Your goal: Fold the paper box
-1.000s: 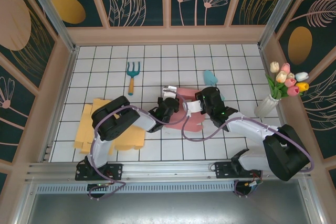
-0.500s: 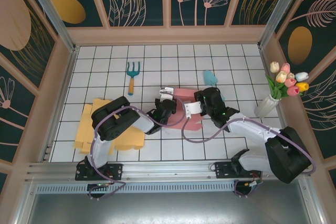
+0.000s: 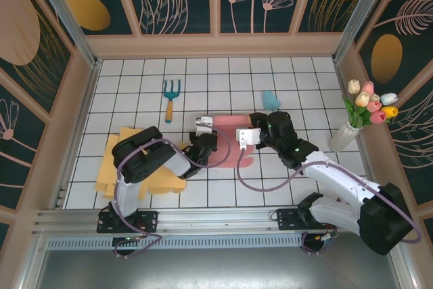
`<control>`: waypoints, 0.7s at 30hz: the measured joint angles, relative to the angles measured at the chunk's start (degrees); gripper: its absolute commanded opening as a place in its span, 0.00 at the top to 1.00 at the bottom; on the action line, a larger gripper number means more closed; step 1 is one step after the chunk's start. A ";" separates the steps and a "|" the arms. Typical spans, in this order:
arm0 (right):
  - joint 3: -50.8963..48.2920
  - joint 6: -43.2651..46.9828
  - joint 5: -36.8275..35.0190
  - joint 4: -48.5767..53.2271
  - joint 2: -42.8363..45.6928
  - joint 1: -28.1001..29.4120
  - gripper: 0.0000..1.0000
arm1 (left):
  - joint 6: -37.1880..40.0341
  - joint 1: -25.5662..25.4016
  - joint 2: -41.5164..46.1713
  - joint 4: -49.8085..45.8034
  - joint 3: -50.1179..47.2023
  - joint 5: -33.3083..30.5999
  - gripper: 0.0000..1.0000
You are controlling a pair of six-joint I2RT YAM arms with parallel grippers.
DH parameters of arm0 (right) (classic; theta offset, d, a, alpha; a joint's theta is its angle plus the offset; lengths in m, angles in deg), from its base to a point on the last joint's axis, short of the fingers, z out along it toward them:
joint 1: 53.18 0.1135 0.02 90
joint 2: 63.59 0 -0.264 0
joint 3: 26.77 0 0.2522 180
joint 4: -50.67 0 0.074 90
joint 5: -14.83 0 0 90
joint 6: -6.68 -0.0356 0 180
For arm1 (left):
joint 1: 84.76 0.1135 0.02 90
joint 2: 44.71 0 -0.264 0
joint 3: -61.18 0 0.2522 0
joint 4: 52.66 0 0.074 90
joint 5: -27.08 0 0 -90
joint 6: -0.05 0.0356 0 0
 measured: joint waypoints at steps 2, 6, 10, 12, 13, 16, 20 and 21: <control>0.92 -5.44 0.39 -2.58 0.33 0.00 0.54 | 0.37 0.00 0.57 1.14 -1.57 -0.33 0.97; 2.73 -22.56 -2.60 -9.44 -0.04 0.07 0.54 | 0.61 0.00 1.51 3.28 -4.28 -0.55 0.96; 8.57 -46.25 -10.34 -10.75 -1.84 0.07 0.53 | 0.81 0.00 1.79 4.87 -5.68 -0.79 0.94; 10.82 -57.75 -13.00 -10.51 -2.27 0.07 0.54 | 0.83 0.00 1.79 5.33 -5.97 -1.11 0.93; 11.08 -64.11 -14.08 -10.45 -2.25 0.07 0.53 | 0.83 0.00 1.79 5.68 -6.23 -1.20 0.93; 9.33 -79.45 -15.54 -9.68 -2.29 0.07 0.53 | 1.07 0.00 1.79 6.62 -6.88 -1.38 0.93; 3.17 -93.02 -14.95 -9.75 -4.55 1.07 0.52 | 1.27 0.00 1.79 7.80 -7.65 -1.42 0.93; 2.03 -95.06 -14.84 -9.73 -5.77 1.79 0.52 | 1.29 0.02 1.79 7.98 -7.72 -1.42 0.93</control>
